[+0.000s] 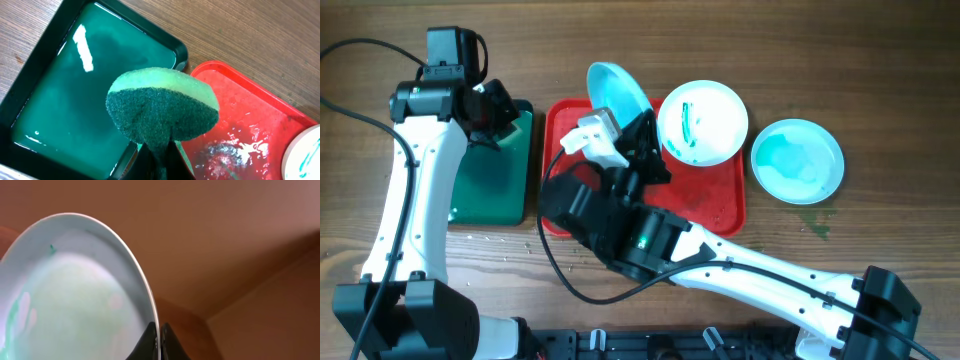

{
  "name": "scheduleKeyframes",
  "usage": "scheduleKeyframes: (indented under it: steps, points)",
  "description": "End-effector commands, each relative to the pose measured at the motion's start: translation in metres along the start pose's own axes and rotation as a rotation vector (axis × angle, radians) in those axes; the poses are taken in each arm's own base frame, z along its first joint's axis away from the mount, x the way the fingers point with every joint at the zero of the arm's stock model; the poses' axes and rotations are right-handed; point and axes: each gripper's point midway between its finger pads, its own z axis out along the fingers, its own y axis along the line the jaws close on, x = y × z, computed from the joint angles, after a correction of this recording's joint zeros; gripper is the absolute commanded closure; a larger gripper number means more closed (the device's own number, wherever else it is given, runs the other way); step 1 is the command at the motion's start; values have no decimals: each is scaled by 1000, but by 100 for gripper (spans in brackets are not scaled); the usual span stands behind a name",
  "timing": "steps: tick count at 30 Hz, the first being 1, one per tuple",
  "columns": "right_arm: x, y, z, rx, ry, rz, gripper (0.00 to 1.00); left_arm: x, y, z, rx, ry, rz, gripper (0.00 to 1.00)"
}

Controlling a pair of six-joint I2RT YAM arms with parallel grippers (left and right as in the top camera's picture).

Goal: Clean dirty plates on tray and stack at the side
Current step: 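Lift the plate with right gripper and stack it on the first plate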

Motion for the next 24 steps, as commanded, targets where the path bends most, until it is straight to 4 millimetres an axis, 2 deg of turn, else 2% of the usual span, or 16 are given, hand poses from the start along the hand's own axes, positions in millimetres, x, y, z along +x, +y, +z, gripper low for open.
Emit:
scheduleKeyframes:
  steps: [1,5,10,13,15,18,21,23,24]
  points:
    - [-8,-19,-1,61,8,-72,96,-2,0,0,11,-1,-24,96]
    - [-8,-17,-1,51,5,-71,96,-2,0,0,11,-1,-24,96]
    - [-8,-3,-1,-19,-13,-75,96,-2,0,0,10,0,-24,96]
    - [0,35,-5,-231,-37,-132,96,-2,0,0,10,0,-24,96]
    - [21,73,-14,-471,3,-146,96,-2,0,0,10,0,-24,96]
    - [44,110,-27,-762,129,-30,96,-2,0,0,11,-1,-24,96]
    - [53,124,-28,-966,266,117,96,-1,0,0,9,3,-24,96]
    - [56,115,-18,-1078,350,224,96,-1,1,0,7,6,-24,96]
    - [60,103,-5,-1100,402,296,96,0,1,0,7,6,-23,96]
